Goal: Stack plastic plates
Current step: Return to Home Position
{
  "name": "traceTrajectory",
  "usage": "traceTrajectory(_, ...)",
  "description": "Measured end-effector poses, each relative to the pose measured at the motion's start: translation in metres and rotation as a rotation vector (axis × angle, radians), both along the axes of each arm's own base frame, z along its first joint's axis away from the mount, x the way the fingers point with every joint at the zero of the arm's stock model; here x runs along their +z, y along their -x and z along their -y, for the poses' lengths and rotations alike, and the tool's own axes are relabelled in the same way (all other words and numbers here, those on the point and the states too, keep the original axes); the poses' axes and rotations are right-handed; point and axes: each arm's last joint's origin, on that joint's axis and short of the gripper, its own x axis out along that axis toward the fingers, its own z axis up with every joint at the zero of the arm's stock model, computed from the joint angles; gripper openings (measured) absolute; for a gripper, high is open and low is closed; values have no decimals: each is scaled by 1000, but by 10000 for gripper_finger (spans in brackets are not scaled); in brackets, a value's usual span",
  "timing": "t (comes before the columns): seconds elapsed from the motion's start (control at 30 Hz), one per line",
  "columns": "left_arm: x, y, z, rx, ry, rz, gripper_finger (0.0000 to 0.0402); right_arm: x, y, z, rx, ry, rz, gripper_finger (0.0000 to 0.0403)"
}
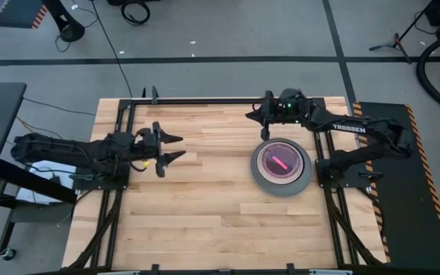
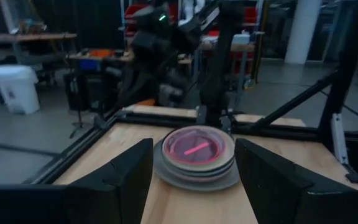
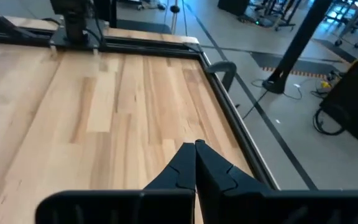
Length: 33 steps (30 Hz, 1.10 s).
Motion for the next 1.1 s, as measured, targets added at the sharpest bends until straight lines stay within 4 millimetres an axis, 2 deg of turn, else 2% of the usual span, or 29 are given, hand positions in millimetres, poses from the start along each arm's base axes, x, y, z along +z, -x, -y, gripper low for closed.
traceTrajectory(0.37,5,4,3,-21,-43,31,233,14,18,-13,55,-58,6,5)
traceTrajectory(0.57,3,7,3,-22,-26,9,233,-5,27,-33,83,-111,34,5)
traceTrajectory(0.77,-16,13,3,-22,-19,35,233,-24,36,-49,79,-188,89,5)
traceTrajectory(0.93,-28,28,1,-11,-21,161,233,-18,43,-53,83,-198,113,5)
traceTrajectory(1.1,-39,44,-4,25,19,215,233,-8,60,-50,38,-173,145,6)
